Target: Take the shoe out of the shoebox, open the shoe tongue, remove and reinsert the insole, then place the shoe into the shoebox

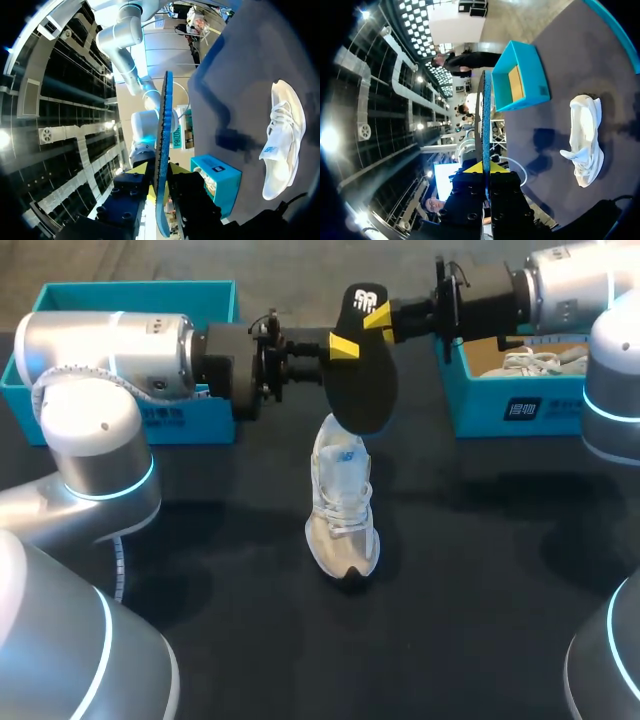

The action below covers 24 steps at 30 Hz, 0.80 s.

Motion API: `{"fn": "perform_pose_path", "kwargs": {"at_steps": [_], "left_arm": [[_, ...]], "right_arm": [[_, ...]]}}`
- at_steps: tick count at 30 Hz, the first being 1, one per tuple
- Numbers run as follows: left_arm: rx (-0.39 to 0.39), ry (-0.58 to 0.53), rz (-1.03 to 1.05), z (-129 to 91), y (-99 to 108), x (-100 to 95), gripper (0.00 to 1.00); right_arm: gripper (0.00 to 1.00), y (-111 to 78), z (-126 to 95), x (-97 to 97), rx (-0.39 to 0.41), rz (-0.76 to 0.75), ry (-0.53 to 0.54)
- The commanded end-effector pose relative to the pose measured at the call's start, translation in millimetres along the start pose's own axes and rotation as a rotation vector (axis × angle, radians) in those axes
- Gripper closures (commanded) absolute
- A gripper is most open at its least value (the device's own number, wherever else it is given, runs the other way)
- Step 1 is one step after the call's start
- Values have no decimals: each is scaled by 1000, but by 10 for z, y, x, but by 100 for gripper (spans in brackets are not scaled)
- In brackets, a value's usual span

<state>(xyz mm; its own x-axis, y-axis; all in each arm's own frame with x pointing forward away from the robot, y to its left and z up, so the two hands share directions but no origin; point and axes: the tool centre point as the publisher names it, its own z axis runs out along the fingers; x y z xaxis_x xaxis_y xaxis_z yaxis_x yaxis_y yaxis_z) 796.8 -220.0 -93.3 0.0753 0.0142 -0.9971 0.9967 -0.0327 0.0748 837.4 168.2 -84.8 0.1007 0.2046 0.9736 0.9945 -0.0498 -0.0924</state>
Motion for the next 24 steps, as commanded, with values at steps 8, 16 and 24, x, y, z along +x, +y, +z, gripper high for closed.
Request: {"fn": "perform_pose_path", "kwargs": {"at_steps": [8,16,24], "left_arm": [[-4,-6,3,27,9,8,100],[-2,-6,1,21,6,25,100],[-10,-10,-1,-47,11,3,100]], "right_arm": [[100,-18,33,8,1,-2,-1],[69,-24,34,2,-18,-15,0],[0,-46,16,-33,-40,-23,-1]]}}
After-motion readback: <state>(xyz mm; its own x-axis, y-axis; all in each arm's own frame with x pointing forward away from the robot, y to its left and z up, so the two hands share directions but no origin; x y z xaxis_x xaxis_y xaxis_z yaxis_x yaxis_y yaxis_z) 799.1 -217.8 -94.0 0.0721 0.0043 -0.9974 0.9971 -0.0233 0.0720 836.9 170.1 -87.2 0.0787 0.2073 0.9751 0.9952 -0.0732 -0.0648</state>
